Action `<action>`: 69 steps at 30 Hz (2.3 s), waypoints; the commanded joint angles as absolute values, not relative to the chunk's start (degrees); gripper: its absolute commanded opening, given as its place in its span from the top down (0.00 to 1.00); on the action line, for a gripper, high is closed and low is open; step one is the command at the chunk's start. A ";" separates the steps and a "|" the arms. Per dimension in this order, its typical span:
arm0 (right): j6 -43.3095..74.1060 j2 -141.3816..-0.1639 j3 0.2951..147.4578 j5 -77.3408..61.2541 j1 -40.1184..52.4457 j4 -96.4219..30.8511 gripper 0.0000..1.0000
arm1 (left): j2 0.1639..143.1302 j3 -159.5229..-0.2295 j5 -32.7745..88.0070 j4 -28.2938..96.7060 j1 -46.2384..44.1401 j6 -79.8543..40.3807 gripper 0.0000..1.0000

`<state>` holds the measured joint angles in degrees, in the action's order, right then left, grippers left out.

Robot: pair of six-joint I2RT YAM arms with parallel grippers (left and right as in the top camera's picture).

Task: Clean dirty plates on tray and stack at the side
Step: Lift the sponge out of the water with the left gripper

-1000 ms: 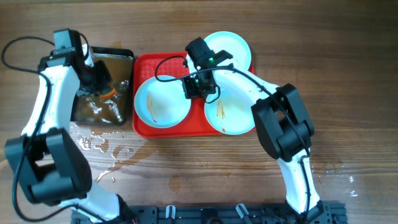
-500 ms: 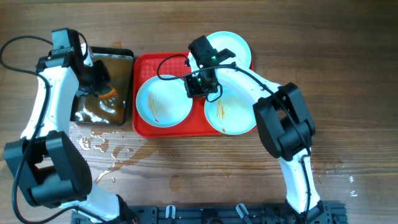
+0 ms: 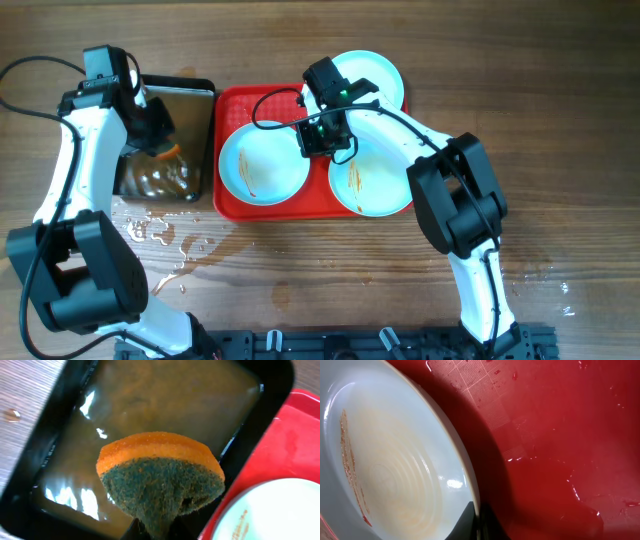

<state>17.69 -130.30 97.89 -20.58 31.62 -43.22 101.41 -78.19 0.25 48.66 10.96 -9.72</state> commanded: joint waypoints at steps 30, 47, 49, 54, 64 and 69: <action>16.51 -131.61 98.13 -21.93 31.57 -41.95 0.96 | 99.85 -76.60 -31.22 43.00 -0.95 -24.56 0.96; 16.47 -131.61 98.13 -21.93 31.57 -41.85 0.96 | 99.85 -76.60 -31.81 43.07 -0.95 -24.95 0.96; 16.51 -131.61 98.15 -21.93 31.57 -41.80 0.96 | 99.85 -76.60 -31.81 43.09 -0.95 -24.95 0.96; 16.49 -131.61 98.13 -21.93 31.57 -41.80 0.96 | 99.85 -76.58 -31.79 43.07 -0.97 -24.95 0.96; 16.49 -131.61 98.15 -21.93 31.57 -41.80 0.96 | 99.85 -76.58 -31.57 43.07 -0.97 -24.93 0.96; 16.51 -131.61 98.13 -21.93 31.57 -41.54 0.96 | 99.85 -76.58 -20.36 42.98 -1.02 -24.97 0.96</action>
<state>17.67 -130.30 97.89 -20.58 31.62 -42.11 101.34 -76.99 -29.34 43.24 -1.10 -23.55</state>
